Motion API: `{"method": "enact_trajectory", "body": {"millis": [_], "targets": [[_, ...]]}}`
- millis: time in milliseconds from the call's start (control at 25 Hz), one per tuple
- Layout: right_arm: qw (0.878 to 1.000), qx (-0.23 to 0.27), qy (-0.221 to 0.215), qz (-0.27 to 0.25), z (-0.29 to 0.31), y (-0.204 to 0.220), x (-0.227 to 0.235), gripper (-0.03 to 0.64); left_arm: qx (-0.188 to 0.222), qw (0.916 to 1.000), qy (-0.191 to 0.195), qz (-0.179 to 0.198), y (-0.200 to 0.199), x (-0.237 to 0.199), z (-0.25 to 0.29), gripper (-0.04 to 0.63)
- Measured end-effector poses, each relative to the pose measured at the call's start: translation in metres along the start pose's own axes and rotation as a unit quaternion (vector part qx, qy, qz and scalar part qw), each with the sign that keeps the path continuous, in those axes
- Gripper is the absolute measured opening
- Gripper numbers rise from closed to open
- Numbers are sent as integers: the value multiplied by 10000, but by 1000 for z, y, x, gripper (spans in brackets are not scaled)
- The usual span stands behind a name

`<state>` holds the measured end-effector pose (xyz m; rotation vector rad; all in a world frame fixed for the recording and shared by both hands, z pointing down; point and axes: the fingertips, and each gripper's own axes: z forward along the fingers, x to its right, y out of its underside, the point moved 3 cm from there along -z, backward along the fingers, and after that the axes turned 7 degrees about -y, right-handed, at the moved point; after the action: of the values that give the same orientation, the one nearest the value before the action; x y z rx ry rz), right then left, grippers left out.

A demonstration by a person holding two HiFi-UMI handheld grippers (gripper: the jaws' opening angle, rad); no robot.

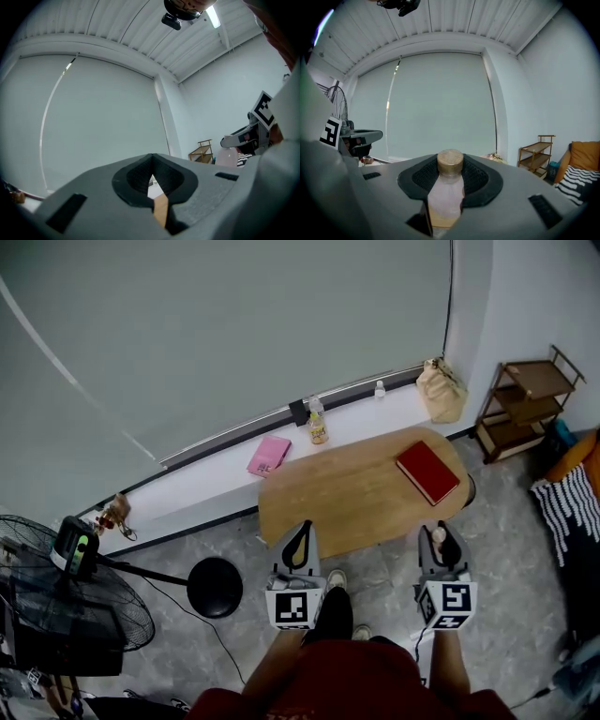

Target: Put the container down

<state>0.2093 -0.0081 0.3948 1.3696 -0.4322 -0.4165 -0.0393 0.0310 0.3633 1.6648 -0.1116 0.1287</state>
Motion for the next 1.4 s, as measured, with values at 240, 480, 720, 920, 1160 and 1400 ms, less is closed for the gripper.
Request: {"method": "enact_trajectory", "body": {"millis": [240, 480, 720, 920, 1160, 1400], "targets": [[9999, -125, 5, -114, 57, -6, 0, 135, -15, 9999, -8, -152, 16, -26, 48, 5], [9996, -184, -51, -199, 128, -20, -8, 137, -40, 9998, -32, -173, 30, -67, 102, 5], [9993, -281, -108, -239, 191, -31, -21, 137, -103, 9995, -42, -306, 44, -108, 152, 5], [9988, -402, 5, -275, 235, -34, -26, 137, -114, 9994, 77, -332, 56, -134, 190, 5], [9978, -547, 115, -346, 272, -33, -34, 137, -169, 9986, 295, -402, 76, -156, 226, 5], [9960, -710, 171, -508, 288, -32, -35, 135, -149, 9972, 500, -540, 84, -156, 249, 5]]}}
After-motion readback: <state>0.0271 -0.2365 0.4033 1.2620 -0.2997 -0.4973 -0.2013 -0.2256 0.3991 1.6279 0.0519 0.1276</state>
